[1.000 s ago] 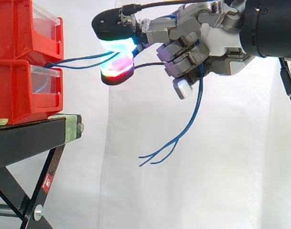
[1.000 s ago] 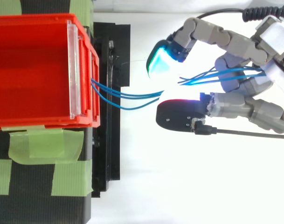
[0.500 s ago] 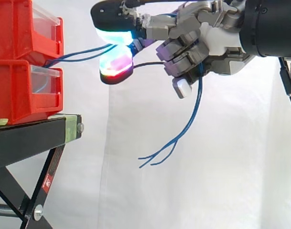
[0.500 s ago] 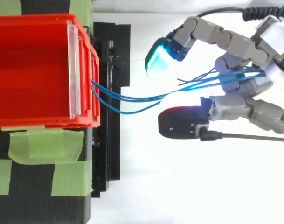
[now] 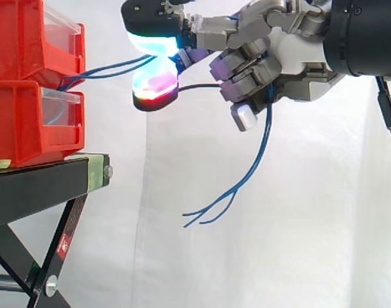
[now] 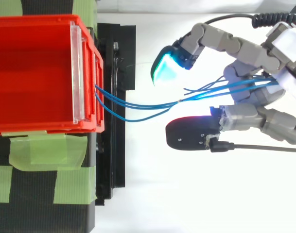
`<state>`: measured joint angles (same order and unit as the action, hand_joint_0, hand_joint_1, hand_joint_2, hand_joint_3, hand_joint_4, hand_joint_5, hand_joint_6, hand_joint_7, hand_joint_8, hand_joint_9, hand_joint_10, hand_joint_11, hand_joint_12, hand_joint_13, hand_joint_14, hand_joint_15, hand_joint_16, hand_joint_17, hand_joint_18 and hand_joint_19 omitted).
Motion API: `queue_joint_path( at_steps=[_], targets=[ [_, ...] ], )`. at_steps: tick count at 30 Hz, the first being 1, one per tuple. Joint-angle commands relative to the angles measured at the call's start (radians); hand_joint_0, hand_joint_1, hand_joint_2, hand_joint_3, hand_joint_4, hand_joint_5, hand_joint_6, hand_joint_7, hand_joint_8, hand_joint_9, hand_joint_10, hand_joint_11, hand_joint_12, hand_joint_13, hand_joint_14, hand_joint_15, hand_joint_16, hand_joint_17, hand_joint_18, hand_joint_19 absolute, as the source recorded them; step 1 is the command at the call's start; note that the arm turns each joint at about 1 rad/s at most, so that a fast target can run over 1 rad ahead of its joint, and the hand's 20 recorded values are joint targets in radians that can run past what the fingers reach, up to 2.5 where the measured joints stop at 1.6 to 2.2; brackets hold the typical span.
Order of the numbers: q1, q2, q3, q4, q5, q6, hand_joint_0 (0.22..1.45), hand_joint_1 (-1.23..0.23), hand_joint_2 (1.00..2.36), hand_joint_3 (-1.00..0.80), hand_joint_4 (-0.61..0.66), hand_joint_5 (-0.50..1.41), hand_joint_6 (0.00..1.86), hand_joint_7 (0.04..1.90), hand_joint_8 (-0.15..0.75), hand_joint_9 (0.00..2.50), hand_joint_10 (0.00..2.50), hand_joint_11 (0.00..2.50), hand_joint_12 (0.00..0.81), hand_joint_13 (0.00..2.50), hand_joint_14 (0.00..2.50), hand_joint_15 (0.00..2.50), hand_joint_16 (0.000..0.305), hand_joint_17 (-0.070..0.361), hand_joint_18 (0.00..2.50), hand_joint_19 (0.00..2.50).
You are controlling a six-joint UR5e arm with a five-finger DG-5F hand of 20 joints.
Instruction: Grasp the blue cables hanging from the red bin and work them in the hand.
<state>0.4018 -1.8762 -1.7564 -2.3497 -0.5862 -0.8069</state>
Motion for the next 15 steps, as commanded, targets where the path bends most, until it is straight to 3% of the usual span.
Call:
queue_joint_path(
  at_steps=[1, 8, 11, 15],
  targets=[
    [0.002, 0.0, 0.0, 0.001, 0.013, 0.003, 0.9, -0.54, 1.01, -0.83, 0.29, 0.25, 0.01, 1.38, 0.58, 1.71, 2.5, 2.5, 0.706, 2.1, 2.5, 2.15, 0.21, 0.158, 2.5, 0.77],
    [0.015, 0.0, 0.0, 0.024, 0.032, 0.052, 0.87, -0.53, 1.01, -0.86, 0.3, 0.26, 0.07, 1.38, 0.58, 1.71, 2.5, 2.5, 0.706, 2.1, 2.5, 2.15, 0.21, 0.158, 2.5, 0.77],
    [0.02, 0.0, 0.0, 0.024, 0.036, 0.075, 0.91, -0.55, 1.01, -0.72, 0.3, 0.25, 0.09, 1.38, 0.58, 1.71, 2.5, 2.5, 0.706, 2.1, 2.5, 2.15, 0.21, 0.158, 2.5, 0.77],
    [0.028, 0.0, 0.0, 0.026, 0.052, 0.114, 0.93, -0.56, 1.01, -0.67, 0.3, 0.25, 0.11, 1.37, 0.58, 1.71, 2.5, 2.5, 0.706, 2.1, 2.5, 2.15, 0.21, 0.158, 2.5, 0.77]
  ],
)
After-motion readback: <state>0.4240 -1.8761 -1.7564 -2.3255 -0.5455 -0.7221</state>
